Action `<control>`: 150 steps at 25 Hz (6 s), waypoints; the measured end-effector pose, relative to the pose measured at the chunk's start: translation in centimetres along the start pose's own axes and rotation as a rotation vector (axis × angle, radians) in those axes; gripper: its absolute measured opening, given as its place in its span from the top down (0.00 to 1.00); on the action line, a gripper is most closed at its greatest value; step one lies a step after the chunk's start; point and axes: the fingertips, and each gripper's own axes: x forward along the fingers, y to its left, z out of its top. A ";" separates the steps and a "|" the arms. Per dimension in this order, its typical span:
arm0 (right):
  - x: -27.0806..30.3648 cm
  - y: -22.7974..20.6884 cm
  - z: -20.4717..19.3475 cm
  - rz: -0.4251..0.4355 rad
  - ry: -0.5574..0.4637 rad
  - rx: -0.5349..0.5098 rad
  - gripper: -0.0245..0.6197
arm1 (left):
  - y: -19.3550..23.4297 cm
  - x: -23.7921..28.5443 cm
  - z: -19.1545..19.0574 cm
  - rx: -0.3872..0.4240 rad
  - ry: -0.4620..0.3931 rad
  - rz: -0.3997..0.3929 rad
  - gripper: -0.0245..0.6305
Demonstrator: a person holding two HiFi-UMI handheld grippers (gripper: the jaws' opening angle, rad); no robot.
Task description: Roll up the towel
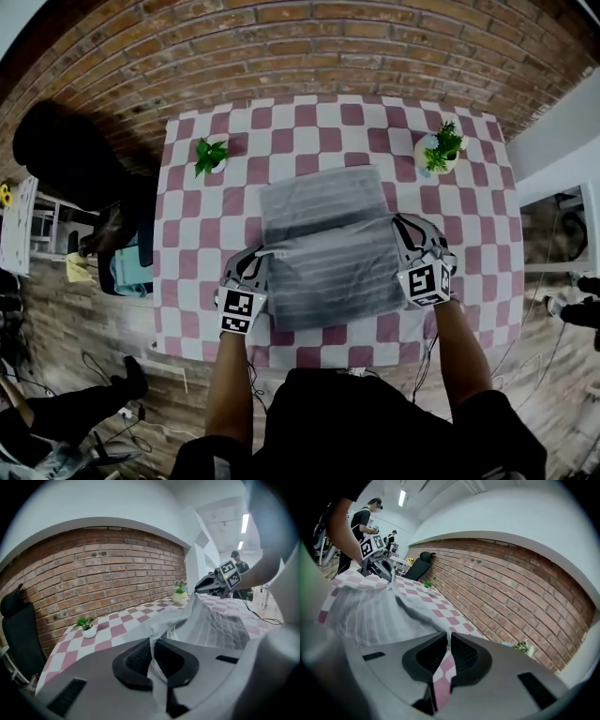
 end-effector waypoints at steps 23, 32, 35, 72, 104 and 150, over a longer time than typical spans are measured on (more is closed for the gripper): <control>16.2 -3.3 -4.0 -0.100 0.268 0.115 0.80 | 10.5 11.6 -2.0 -0.133 0.106 0.182 0.70; 5.9 2.5 -1.8 0.169 0.118 0.132 0.77 | 4.7 4.3 -1.7 -0.040 0.092 0.047 0.69; 1.8 5.5 -2.5 0.284 0.082 0.185 0.77 | 2.1 1.3 -2.6 -0.051 0.109 -0.014 0.69; -9.4 12.8 -11.6 0.460 0.233 0.382 0.94 | -11.6 -7.1 -11.9 -0.037 0.419 -0.108 0.96; -24.2 18.5 -13.7 0.636 0.116 0.392 0.94 | -22.4 -19.4 -14.7 -0.034 0.368 -0.047 0.96; -0.4 2.6 -5.9 0.219 -0.009 0.530 0.95 | -1.0 -2.1 -4.6 0.007 0.239 0.016 0.96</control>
